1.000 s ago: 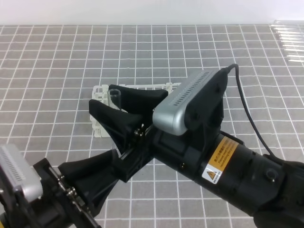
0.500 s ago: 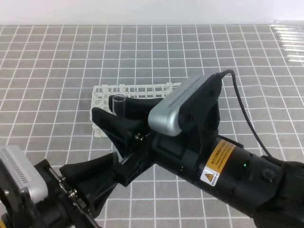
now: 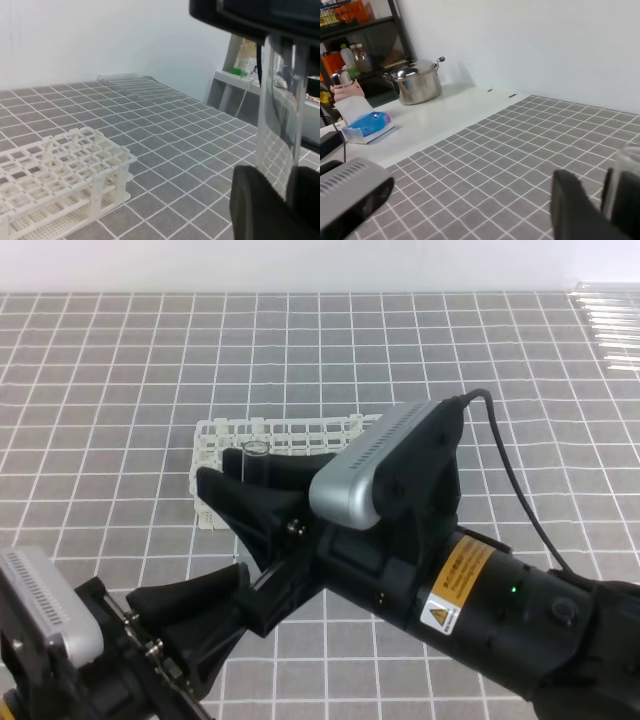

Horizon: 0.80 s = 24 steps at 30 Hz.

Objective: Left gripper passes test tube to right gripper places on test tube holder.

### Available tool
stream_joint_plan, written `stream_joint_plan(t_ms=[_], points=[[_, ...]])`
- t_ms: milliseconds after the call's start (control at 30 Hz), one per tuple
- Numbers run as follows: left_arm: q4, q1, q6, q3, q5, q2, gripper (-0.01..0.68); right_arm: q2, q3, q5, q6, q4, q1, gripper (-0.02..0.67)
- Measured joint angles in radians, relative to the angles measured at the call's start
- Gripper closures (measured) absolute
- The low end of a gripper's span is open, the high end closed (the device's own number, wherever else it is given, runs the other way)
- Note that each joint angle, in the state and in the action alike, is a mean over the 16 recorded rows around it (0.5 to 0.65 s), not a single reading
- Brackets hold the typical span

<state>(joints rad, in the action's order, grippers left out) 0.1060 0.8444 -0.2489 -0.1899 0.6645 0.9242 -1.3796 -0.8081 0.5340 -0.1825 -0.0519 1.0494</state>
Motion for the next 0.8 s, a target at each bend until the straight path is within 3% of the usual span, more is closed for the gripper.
stream_joint_plan(t_ms=[800], points=[[0.015, -0.001, 0.016, 0.0, 0.053, -0.01, 0.646, 0.004, -0.001, -0.062, 0.009, -0.009, -0.003, 0.641]])
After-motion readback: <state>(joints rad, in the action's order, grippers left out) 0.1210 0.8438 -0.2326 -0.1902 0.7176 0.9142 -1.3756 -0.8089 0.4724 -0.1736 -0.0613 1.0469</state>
